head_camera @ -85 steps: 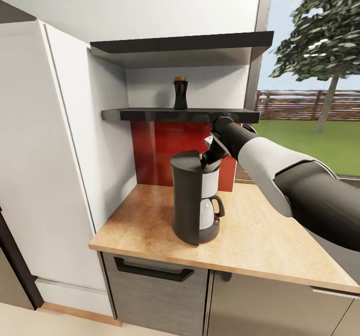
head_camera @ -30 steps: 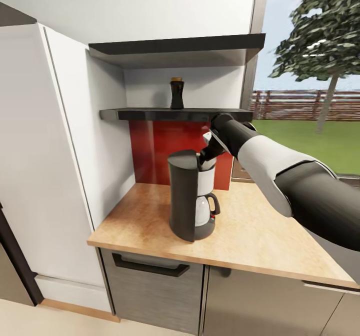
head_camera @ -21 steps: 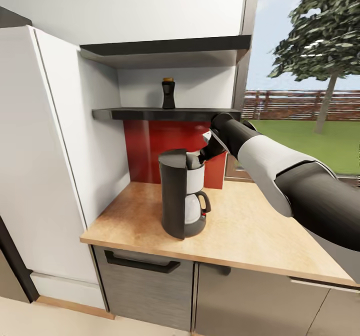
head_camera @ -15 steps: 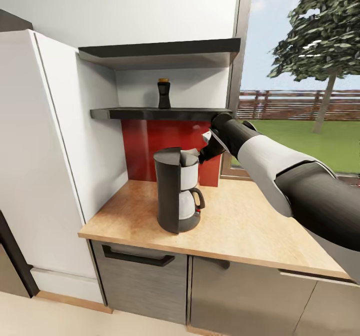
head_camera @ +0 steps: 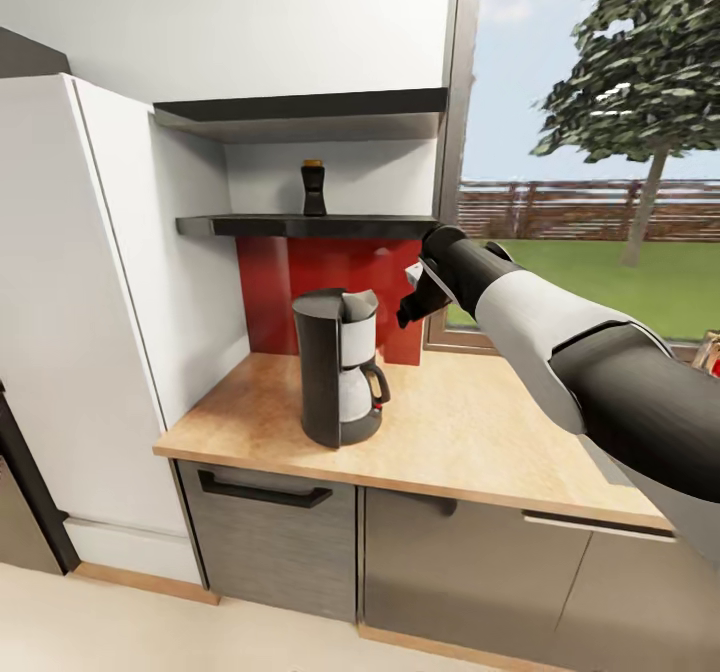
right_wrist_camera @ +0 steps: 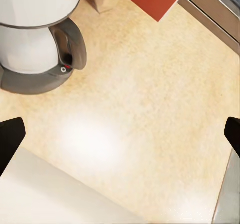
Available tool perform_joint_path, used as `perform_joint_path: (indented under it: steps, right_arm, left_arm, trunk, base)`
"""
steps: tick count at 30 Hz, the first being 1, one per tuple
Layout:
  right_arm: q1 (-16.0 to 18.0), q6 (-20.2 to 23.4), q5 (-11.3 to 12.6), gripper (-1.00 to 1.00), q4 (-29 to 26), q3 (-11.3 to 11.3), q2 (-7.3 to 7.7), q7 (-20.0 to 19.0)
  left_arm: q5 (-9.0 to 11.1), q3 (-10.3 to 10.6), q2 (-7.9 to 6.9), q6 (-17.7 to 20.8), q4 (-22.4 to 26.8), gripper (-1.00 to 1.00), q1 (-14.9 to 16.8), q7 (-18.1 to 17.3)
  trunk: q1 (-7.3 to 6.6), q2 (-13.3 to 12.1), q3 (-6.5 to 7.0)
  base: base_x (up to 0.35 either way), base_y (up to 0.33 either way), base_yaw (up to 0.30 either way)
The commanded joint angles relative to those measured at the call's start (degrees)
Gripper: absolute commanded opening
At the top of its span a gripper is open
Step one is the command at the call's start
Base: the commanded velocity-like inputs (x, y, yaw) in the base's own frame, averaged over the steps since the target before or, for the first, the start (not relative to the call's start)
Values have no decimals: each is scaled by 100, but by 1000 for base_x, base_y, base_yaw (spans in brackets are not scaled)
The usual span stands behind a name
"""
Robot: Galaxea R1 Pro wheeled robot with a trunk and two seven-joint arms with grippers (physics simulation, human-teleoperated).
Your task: Set up a coffee station on the kitchen countertop: keep the coffee maker on the countertop, move the bottle of coffee from the kitchen shelf to the counter next to the coffee maker, place a paper coffee filter on top of the coffee maker, put the saucer next to the coffee maker with the coffee cup on the saucer, and place the electric kettle next to the coffee maker.
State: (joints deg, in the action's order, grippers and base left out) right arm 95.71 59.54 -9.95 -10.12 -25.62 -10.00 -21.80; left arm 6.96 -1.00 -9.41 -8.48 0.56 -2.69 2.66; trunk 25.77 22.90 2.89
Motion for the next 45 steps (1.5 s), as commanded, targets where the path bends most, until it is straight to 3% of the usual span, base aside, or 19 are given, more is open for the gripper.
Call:
perform_joint_path:
  steps: [1,18,19,22,29,30,32,33,35,36,40,45]
  right_arm:
    - [0,13,-60,100,-4,-4,0,-53]
    - [0,-8,-43,100,-183,33,0,-40]
    - [0,-12,-42,100,-729,54,0,-36]
    - [0,-9,-42,100,-1482,80,0,-36]
    - [0,8,-42,100,-2930,137,0,-20]
    - [0,10,-42,100,-3020,223,0,-1]
    - [0,9,-42,100,-3180,709,0,220]
    - [0,7,-42,100,-3297,1083,0,508]
    - [0,-32,-39,100,-3420,1521,0,1054]
    - [0,-187,-36,100,-3517,1726,0,1607]
    - [0,-700,-39,100,-3617,1828,0,2111]
    - [0,-1111,-42,100,-3601,1846,0,2249]
  left_arm:
    - [42,-5,1,-12,6,100,-4,-1]
    - [0,52,15,-62,50,100,-2,-7]
    - [-8,60,14,-65,58,100,-3,-14]
    - [-10,64,12,-66,58,100,0,-24]
    - [-11,66,18,-68,58,100,-3,-37]
    - [-11,66,18,-71,58,100,-3,-37]
    - [-11,65,18,-95,64,100,-3,-36]
    - [-11,65,18,-130,66,100,-3,-33]
    - [-9,65,18,-156,63,100,-2,-31]
    - [-5,60,18,-165,60,100,-3,-33]
    - [-2,57,19,-171,59,100,-3,-46]
    - [2,43,17,-164,51,100,-4,-55]
  trunk:
    - [2,2,-1]
    - [2,2,-1]
    - [2,2,-1]
    - [2,2,-1]
    - [2,2,-1]
    - [2,2,-1]
    - [2,2,-1]
    - [2,2,-1]
    - [2,2,-1]
    - [2,2,-1]
    - [2,2,-1]
    - [2,2,-1]
  base:
    - [-29,-19,0]
    - [-2,-2,0]
    - [0,0,0]
    - [0,0,0]
    - [0,0,0]
    - [0,0,0]
    - [0,0,0]
    - [0,0,0]
    - [0,0,0]
    - [0,0,0]
    - [0,0,0]
    - [0,0,0]
